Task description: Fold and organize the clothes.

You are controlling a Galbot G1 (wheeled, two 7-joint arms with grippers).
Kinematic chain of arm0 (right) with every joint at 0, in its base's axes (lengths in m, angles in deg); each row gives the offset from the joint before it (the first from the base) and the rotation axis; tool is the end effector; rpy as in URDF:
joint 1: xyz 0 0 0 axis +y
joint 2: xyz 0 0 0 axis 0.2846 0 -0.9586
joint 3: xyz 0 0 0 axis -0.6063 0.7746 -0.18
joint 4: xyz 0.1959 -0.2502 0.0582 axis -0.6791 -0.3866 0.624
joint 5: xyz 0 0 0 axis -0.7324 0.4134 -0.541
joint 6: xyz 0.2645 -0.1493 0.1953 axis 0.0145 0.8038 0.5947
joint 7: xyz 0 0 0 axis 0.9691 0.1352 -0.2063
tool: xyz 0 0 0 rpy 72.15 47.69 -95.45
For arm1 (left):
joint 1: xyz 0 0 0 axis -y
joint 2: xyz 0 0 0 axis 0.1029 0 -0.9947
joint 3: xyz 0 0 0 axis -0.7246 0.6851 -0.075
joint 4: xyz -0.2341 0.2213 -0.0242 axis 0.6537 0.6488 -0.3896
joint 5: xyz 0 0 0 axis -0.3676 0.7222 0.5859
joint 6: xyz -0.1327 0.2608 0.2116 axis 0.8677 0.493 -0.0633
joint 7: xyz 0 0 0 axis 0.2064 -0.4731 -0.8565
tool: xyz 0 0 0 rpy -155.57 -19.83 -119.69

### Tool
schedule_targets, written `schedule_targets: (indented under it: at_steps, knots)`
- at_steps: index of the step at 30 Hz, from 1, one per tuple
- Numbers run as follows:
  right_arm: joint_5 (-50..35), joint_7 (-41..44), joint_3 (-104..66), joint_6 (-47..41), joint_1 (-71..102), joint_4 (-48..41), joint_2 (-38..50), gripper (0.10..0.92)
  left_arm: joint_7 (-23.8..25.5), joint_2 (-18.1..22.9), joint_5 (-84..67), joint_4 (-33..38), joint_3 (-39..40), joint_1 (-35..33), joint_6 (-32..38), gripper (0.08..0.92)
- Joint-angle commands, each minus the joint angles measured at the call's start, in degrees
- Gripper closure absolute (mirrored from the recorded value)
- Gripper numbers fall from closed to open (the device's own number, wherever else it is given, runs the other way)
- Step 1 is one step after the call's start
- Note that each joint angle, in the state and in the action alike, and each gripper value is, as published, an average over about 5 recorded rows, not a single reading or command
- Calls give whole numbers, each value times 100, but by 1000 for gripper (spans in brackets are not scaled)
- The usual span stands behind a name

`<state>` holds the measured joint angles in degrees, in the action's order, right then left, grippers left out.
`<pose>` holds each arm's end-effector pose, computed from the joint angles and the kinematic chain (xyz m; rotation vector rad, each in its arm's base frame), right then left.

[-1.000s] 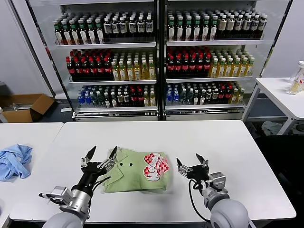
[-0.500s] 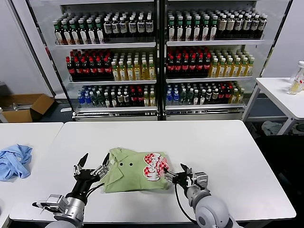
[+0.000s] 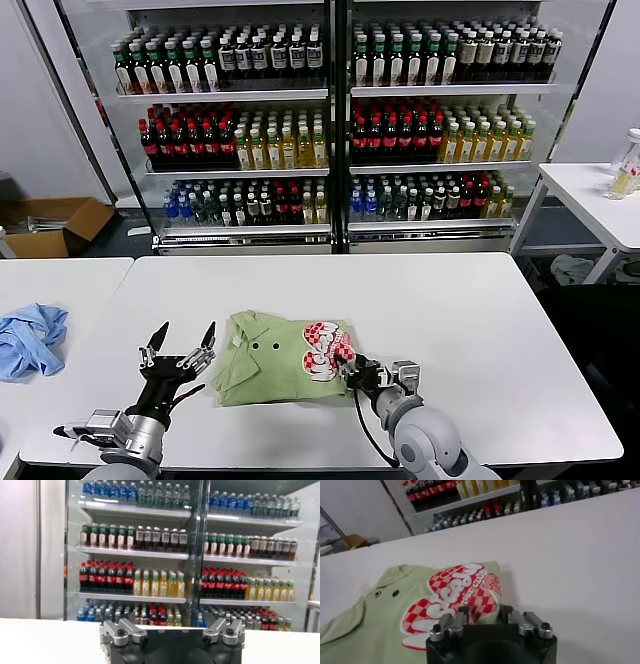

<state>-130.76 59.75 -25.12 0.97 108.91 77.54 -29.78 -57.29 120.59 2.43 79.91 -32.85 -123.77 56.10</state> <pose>0.2947 0.0709 -0.2658 0.4725 -2.4929 -0.2697 0.2128 0.0626 -0.2341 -0.1000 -3.0579 0.1191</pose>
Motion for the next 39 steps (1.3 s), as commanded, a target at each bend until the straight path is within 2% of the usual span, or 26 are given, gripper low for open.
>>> schedule_targets:
  at_steps: [1,10,12,15,20,25,30,34,39]
  knots:
    - [195,222,40,173,-84,-198,-98,613,-9,-20,68,-72,-96,-15,38,177]
    - [728,569,-487,201,30,453,360,856,-19,-83,66,-167,-114,35,19,177]
    - [746,610,-666,122,100,578,558,898,-19,-80,68,-187,-99,54,18,177]
    - [793,678,-881,38,246,688,811,919,-17,-75,77,-216,-68,76,24,177]
    - [1458,904,-1135,128,414,573,1010,919,17,-73,272,-272,-6,93,194,177]
    - [2698,1178,-1115,560,521,236,885,919,203,-20,1491,-451,118,135,947,177]
    - [2406,895,-1175,547,679,531,839,903,247,28,2263,-419,238,228,1580,177]
    - [2340,819,-1618,480,1013,1088,975,811,282,12,2624,-390,238,371,1811,177]
    - [2402,884,-2068,582,1152,1399,1077,664,659,-12,2932,-588,176,603,2166,177]
